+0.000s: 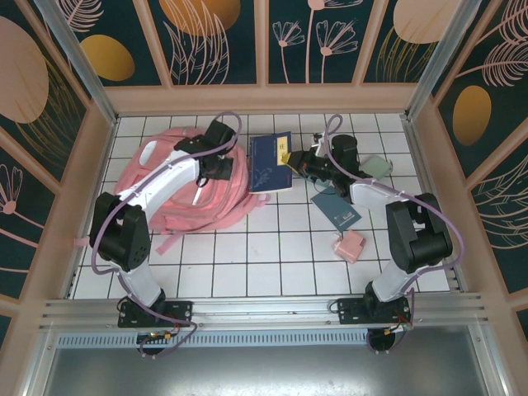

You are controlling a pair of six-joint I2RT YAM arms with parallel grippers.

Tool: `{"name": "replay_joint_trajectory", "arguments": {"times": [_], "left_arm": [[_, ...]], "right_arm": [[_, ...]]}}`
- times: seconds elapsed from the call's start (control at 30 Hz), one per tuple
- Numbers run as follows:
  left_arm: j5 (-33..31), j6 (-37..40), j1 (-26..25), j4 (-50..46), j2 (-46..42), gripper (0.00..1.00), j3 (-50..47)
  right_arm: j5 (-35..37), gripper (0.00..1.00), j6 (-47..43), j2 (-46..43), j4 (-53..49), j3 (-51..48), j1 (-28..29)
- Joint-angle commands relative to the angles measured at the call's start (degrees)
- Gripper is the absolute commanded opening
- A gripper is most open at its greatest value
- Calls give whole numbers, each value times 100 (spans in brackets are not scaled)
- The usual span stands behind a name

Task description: Pack books, pencil case, and school supplies into a backpack

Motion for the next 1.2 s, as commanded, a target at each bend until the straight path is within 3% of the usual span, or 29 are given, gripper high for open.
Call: {"name": "replay_joint_trajectory", "arguments": {"times": [0.0,0.3,0.43,0.77,1.17], "left_arm": [[836,-262,98,79,-117,0,566],[2093,-540,643,423,-578,0,927],[2303,-595,856,535,-727,0,843],[3795,-1181,1406,1592,-1277,0,342],[4123,-1526,1567,1941,-1326,0,33]], "right_arm": [[302,0,246,-2,678,-180,107],[732,0,866,292,1741,-404,376],[799,0,1143,310,2248,-512,346],[911,0,998,809,1891,187,845],[1678,0,1599,2558,2156,2000,2087]]}}
